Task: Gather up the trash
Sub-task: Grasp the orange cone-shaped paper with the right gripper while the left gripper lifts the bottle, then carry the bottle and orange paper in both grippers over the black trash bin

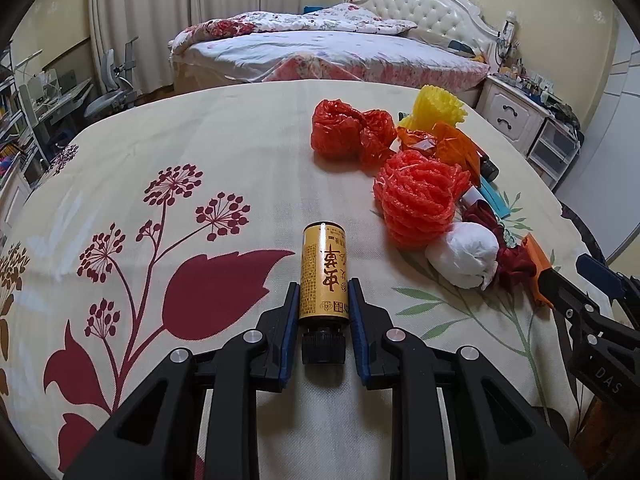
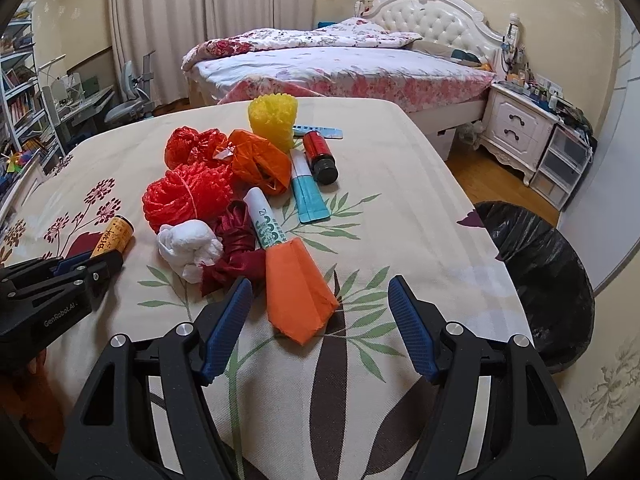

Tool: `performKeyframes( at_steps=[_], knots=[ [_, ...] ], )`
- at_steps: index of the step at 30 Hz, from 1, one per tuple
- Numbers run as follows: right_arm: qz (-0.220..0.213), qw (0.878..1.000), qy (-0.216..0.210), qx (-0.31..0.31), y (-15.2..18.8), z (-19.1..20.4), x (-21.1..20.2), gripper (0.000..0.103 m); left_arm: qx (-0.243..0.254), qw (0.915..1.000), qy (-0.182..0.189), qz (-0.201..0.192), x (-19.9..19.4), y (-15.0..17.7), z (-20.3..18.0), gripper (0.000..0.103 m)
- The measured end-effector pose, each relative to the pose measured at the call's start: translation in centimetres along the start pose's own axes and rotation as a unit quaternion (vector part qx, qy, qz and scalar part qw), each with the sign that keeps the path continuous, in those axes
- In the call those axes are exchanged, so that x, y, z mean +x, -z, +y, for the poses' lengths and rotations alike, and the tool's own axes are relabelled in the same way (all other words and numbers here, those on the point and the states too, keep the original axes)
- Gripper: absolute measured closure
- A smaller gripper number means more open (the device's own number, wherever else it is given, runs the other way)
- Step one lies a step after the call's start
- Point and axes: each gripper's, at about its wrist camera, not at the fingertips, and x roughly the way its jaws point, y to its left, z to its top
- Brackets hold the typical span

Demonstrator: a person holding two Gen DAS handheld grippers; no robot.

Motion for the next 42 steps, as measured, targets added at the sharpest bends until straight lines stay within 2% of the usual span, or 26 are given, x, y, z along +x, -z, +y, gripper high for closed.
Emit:
performKeyframes(
  at_steps=[6,18,25,33,42],
  knots=[
    [0.024,1.0,-0.018,0.003,0.4,0.0,1.0,0.065,0.001,1.0,0.003,-0.006,-0.2,0.0,0.0,0.078],
    [0.002,1.0,-0.014,0.018,0.3,-1.4,-0.7,0.065,0.011,0.9995,0.007,-0.03,-1.7,-0.2,-0.9,0.078],
    [-0.03,0.998,0.016,0.047,-0.9,-4.6,-2.3,0.065,0.033,0.9972,0.028,-0.061,-3.2,-1.6,-3.5,0.078],
    [-0.062,0.991,0.084,0.089,-2.0,-10.4,-3.3,0.065,0.078,0.99,0.073,-0.092,-3.3,-3.7,-8.9,0.078],
    [-0.073,0.978,0.144,0.133,-1.8,-16.1,-2.9,0.065,0.132,0.9772,0.132,-0.101,-1.8,-5.8,-17.1,0.078]
  ],
)
